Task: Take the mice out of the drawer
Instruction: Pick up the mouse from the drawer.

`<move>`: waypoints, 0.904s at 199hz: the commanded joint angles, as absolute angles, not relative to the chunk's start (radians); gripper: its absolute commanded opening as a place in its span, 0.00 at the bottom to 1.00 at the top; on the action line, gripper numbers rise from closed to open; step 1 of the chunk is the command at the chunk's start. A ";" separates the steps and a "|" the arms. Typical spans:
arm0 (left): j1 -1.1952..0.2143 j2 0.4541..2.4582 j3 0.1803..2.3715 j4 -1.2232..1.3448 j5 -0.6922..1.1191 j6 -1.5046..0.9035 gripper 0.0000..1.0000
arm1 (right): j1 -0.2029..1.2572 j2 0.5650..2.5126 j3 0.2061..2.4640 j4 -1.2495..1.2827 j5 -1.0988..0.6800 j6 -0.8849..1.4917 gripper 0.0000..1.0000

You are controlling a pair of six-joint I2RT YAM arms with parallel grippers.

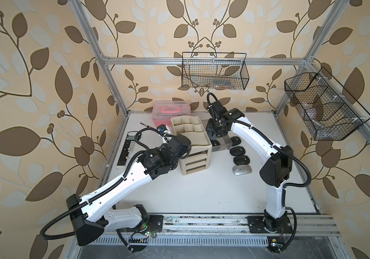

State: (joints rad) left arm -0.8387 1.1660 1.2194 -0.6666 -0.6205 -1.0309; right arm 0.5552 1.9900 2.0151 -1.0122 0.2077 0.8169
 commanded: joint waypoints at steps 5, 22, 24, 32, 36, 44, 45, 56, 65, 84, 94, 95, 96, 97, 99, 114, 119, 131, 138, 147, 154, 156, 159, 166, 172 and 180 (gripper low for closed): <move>-0.842 1.144 1.230 -0.649 -0.709 -1.061 0.00 | 0.565 1.913 1.981 -0.998 0.238 0.789 0.49; -0.842 1.143 1.229 -0.653 -0.712 -1.062 0.00 | 0.561 1.901 1.971 -0.997 0.238 0.772 0.49; -0.842 1.143 1.230 -0.653 -0.714 -1.062 0.00 | 0.562 1.901 1.972 -0.998 0.241 0.770 0.49; -0.842 1.144 1.232 -0.656 -0.715 -1.062 0.00 | 0.562 1.893 1.972 -1.008 0.253 0.766 0.50; -0.842 1.144 1.232 -0.658 -0.716 -1.063 0.00 | 0.560 1.888 1.971 -1.009 0.255 0.764 0.50; -0.842 1.144 1.232 -0.658 -0.719 -1.063 0.00 | 0.557 1.874 1.961 -0.996 0.251 0.759 0.50; -0.842 1.145 1.232 -0.658 -0.719 -1.063 0.00 | 0.557 1.873 1.961 -0.995 0.250 0.758 0.50; -0.841 1.147 1.233 -0.662 -0.725 -1.063 0.00 | 0.551 1.860 1.962 -0.998 0.255 0.753 0.50; -0.841 1.149 1.237 -0.671 -0.733 -1.063 0.00 | 0.548 1.855 1.974 -1.012 0.263 0.747 0.50; -0.841 1.149 1.239 -0.680 -0.757 -1.063 0.00 | 0.530 1.817 1.958 -0.999 0.224 0.767 0.50; -0.841 1.150 1.239 -0.679 -0.765 -1.057 0.00 | 0.524 1.789 1.947 -0.993 0.220 0.786 0.50; -0.841 1.150 1.240 -0.680 -0.766 -1.056 0.00 | 0.523 1.786 1.947 -0.994 0.220 0.788 0.50; -0.841 1.151 1.241 -0.681 -0.767 -1.056 0.00 | 0.521 1.784 1.946 -0.995 0.220 0.789 0.50; -0.841 1.152 1.241 -0.682 -0.768 -1.055 0.00 | 0.520 1.781 1.946 -0.996 0.220 0.792 0.50; -0.841 1.153 1.243 -0.684 -0.770 -1.053 0.00 | 0.518 1.775 1.944 -0.998 0.221 0.796 0.50; -0.839 1.159 1.255 -0.709 -0.804 -1.049 0.00 | 0.499 1.732 1.934 -1.021 0.216 0.831 0.50; -0.837 1.159 1.256 -0.714 -0.811 -1.048 0.00 | 0.491 1.714 1.921 -1.025 0.215 0.846 0.50; -0.825 1.154 1.256 -0.711 -0.811 -1.040 0.00 | 0.473 1.657 1.869 -1.014 0.213 0.872 0.50; -0.820 1.151 1.252 -0.702 -0.809 -1.030 0.00 | 0.461 1.623 1.835 -1.006 0.215 0.884 0.51; -0.814 1.149 1.253 -0.702 -0.811 -1.019 0.00 | 0.440 1.581 1.792 -1.004 0.210 0.903 0.51; -0.808 1.148 1.258 -0.709 -0.810 -1.016 0.00 | 0.418 1.549 1.755 -1.007 0.201 0.915 0.51; -0.806 1.147 1.259 -0.711 -0.810 -1.014 0.00 | 0.411 1.539 1.739 -1.008 0.198 0.920 0.51; -0.804 1.146 1.262 -0.715 -0.811 -1.014 0.00 | 0.401 1.523 1.719 -1.011 0.197 0.927 0.51; -0.802 1.140 1.260 -0.719 -0.815 -1.010 0.00 | 0.379 1.481 1.662 -1.010 0.202 0.945 0.52; -0.801 1.131 1.256 -0.717 -0.819 -1.007 0.00 | 0.365 1.437 1.604 -0.993 0.206 0.956 0.52; -0.801 1.117 1.245 -0.706 -0.819 -1.002 0.00 | 0.346 1.385 1.524 -0.977 0.215 0.973 0.52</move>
